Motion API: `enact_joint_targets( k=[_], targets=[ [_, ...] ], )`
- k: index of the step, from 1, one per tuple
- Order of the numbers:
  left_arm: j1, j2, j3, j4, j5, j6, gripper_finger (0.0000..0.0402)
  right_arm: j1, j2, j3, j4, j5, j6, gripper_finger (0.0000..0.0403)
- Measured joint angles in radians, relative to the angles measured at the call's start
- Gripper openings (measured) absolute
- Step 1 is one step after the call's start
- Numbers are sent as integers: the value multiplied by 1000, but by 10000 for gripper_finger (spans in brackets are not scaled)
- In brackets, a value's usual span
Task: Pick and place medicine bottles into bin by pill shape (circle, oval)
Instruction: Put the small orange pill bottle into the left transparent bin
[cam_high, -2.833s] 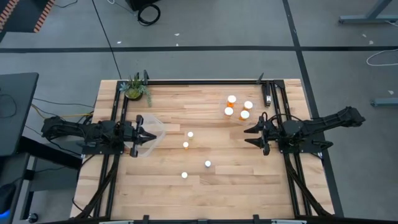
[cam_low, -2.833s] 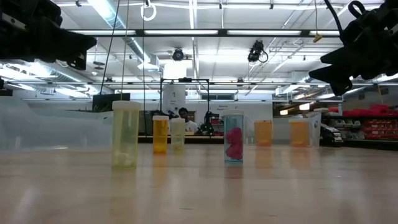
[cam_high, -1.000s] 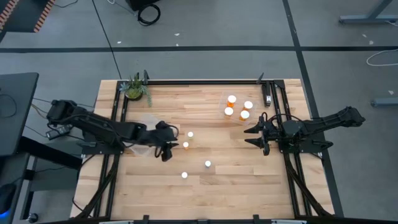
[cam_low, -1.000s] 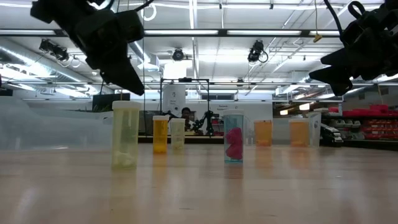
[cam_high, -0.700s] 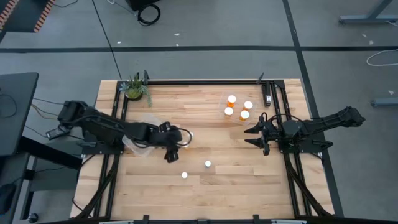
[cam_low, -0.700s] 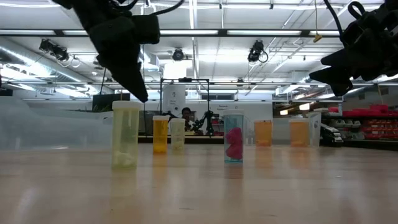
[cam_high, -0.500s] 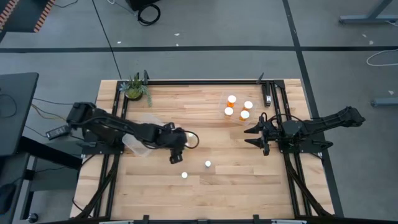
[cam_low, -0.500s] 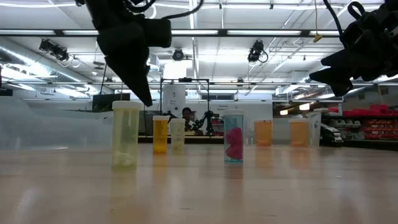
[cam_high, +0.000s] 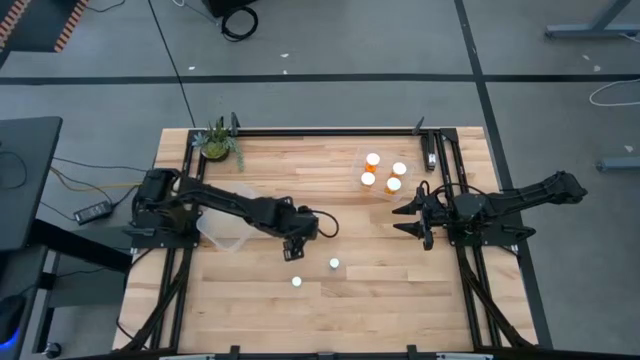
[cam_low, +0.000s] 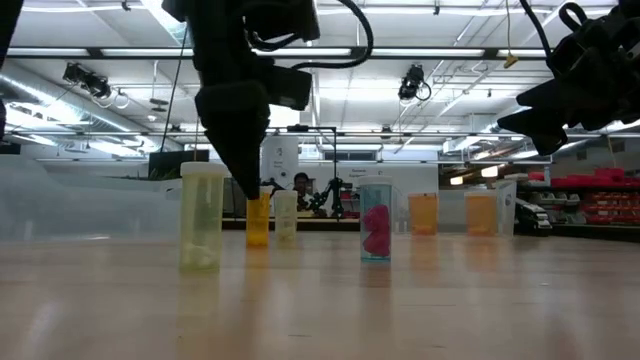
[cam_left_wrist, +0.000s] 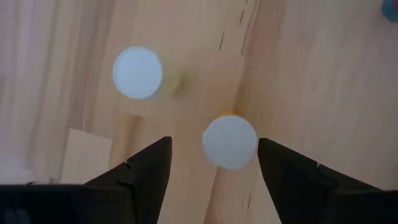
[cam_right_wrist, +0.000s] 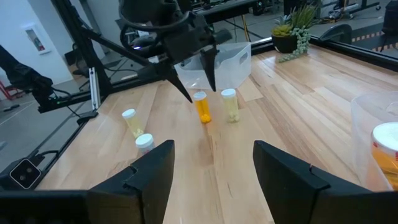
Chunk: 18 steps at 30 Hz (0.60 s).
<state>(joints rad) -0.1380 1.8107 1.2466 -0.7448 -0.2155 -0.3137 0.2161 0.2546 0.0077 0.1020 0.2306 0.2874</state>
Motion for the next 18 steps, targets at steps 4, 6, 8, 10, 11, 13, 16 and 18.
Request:
enact_joint_targets(
  k=[4, 6, 8, 10, 11, 13, 16, 18],
  targets=[
    [13, 26, 17, 4, 33, 11, 242, 0, 0, 0, -2, 0, 0, 225],
    [18, 37, 18, 12, 63, 11, 236, 0, 0, 0, -4, 0, 0, 225],
    [23, 39, 18, 8, 74, 11, 228, 0, 0, 0, -5, 0, 0, 225],
    [24, 39, 18, 16, 75, 11, 217, 0, 0, 0, -4, 0, 0, 225],
    [24, 40, 18, 13, 75, 11, 210, 0, 0, 0, -4, 0, 0, 225],
    [24, 40, 18, 15, 75, 11, 194, 0, 0, 0, -4, 0, 0, 225],
    [24, 40, 18, 14, 75, 10, 168, 0, 0, 0, -4, 0, 0, 225],
    [24, 40, 18, 15, 75, 10, 151, 0, 0, 0, -4, 0, 0, 225]
  ],
)
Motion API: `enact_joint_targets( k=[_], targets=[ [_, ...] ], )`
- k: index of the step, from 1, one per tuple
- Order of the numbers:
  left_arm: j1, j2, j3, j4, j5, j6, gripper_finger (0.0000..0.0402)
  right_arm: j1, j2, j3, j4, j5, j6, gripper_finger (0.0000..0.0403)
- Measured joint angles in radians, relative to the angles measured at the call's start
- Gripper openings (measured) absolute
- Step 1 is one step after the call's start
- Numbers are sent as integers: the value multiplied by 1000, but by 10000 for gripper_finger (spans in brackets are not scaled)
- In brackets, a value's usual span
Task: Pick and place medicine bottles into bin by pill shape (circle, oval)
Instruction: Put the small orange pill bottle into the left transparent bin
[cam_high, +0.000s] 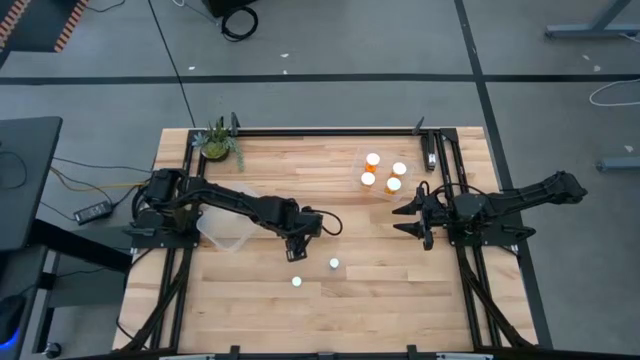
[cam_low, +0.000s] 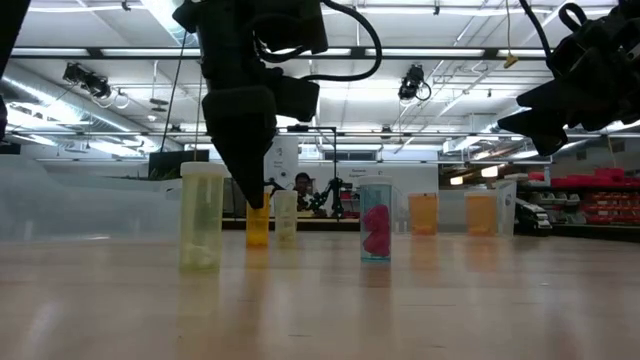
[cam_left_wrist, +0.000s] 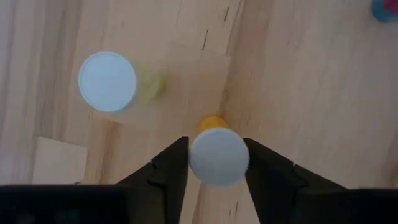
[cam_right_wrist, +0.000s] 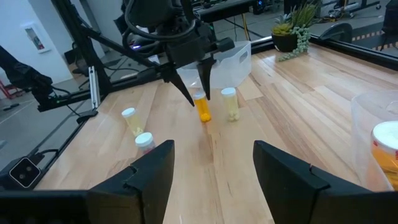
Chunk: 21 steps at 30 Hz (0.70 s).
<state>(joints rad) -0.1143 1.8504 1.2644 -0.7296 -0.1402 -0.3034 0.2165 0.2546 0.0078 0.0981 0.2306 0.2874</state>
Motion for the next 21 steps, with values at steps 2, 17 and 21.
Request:
enact_joint_targets(
  k=[2, 17, 21],
  targets=[
    [0, 0, 0, 0, 8, 0, 135, 0, 0, 0, 0, 0, 0, 225],
    [-1, -55, 0, -59, 15, -5, 142, 0, 0, 0, 1, 0, 0, 225],
    [-2, -100, 0, -127, 26, -38, 126, 0, 0, 0, -2, 0, 0, 225]
  ],
)
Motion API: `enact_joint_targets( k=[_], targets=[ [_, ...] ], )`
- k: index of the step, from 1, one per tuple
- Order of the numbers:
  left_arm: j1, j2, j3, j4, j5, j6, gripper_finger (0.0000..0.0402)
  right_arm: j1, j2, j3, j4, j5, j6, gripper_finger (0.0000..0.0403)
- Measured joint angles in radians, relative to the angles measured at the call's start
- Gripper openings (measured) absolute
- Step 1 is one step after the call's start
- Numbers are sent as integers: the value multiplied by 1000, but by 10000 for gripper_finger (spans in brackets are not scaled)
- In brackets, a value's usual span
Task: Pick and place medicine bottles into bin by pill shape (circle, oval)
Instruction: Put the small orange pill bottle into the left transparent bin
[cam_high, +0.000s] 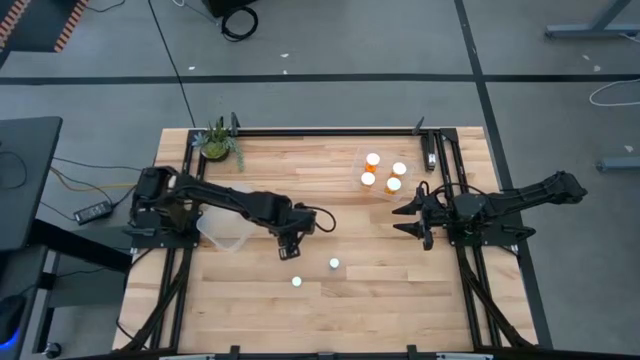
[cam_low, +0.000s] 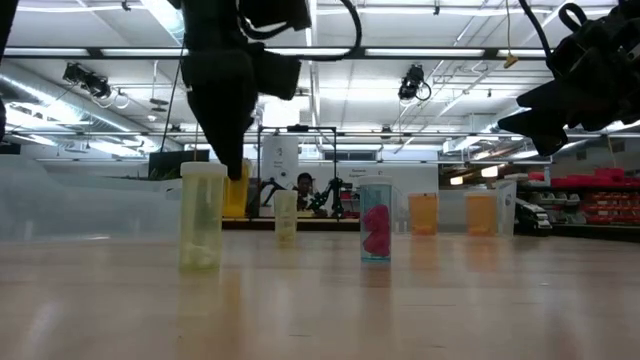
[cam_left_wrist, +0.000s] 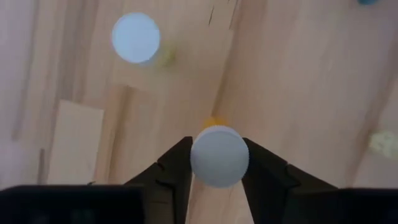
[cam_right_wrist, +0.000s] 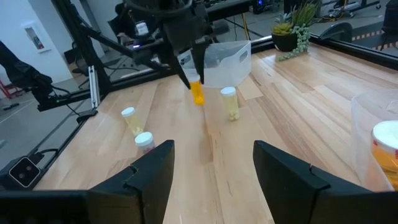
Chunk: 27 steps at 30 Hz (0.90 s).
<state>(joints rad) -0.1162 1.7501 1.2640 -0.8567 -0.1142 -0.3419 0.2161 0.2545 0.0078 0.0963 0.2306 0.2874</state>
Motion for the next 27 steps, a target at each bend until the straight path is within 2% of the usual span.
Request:
enact_joint_targets(
  k=[9, 14, 21, 27],
  targets=[
    [0, -104, 0, -176, 0, -72, 141, 0, 0, 0, 0, 0, 0, 225],
    [0, -137, 0, -296, -7, -108, 131, 0, 0, 0, -1, 0, 0, 225],
    [0, -144, 0, -434, -112, -119, 136, 0, 0, 0, -2, 0, 0, 225],
    [14, -144, -52, -451, -214, -93, 139, 0, 0, 0, -2, 0, 0, 225]
  ],
)
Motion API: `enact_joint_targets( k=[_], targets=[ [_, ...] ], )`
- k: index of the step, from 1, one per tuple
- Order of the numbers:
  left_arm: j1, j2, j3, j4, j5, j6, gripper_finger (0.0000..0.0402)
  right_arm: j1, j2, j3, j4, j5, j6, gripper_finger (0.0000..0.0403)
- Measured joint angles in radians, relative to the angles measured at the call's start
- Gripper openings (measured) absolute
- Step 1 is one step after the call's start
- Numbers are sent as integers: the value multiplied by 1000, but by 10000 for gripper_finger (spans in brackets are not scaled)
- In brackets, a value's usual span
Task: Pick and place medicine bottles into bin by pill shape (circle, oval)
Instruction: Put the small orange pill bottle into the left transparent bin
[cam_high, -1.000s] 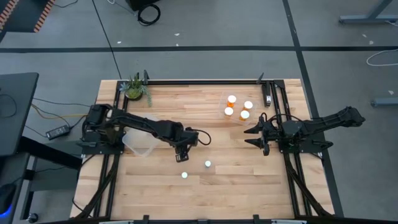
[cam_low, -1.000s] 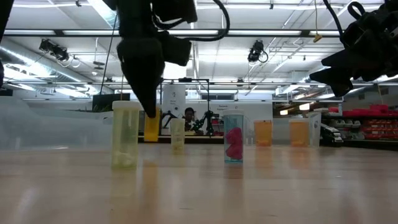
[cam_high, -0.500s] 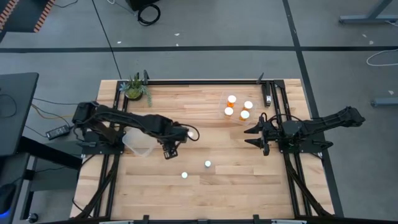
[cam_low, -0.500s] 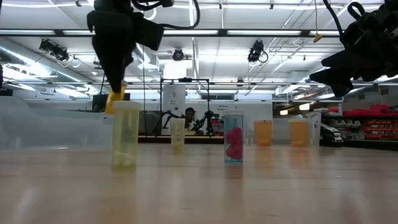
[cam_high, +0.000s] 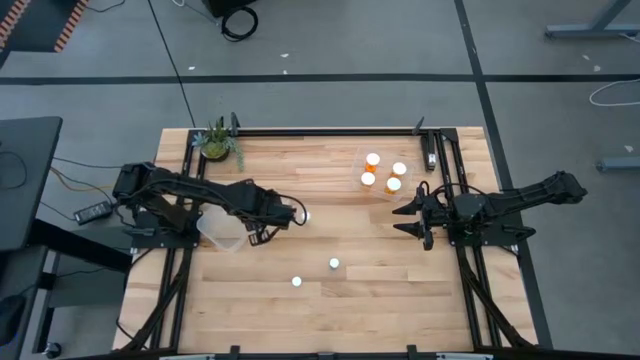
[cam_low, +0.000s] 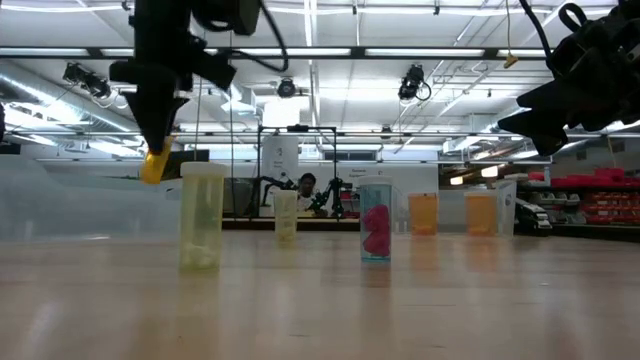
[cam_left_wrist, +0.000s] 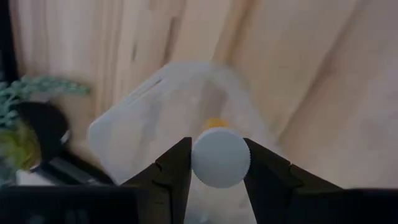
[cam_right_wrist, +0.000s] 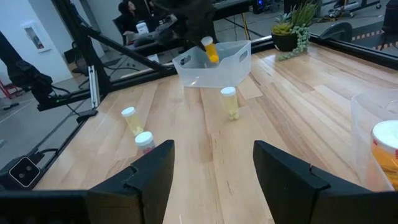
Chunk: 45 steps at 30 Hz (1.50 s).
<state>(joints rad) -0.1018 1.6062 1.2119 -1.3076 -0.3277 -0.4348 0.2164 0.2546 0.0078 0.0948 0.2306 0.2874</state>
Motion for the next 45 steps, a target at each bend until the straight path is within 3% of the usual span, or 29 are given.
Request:
enact_joint_targets(
  k=[10, 21, 31, 45],
  targets=[
    [94, -18, -202, 74, -17, 58, 137, 0, 0, 0, 0, 0, 0, 225],
    [236, -203, -314, 270, -10, 86, 132, 0, 0, 0, -1, 0, 0, 225],
    [369, -267, -464, 407, 108, 53, 132, 0, 0, 0, -1, 0, 0, 225],
    [420, -267, -478, 456, 150, 27, 164, 0, 0, 0, -1, 0, 0, 225]
  ],
)
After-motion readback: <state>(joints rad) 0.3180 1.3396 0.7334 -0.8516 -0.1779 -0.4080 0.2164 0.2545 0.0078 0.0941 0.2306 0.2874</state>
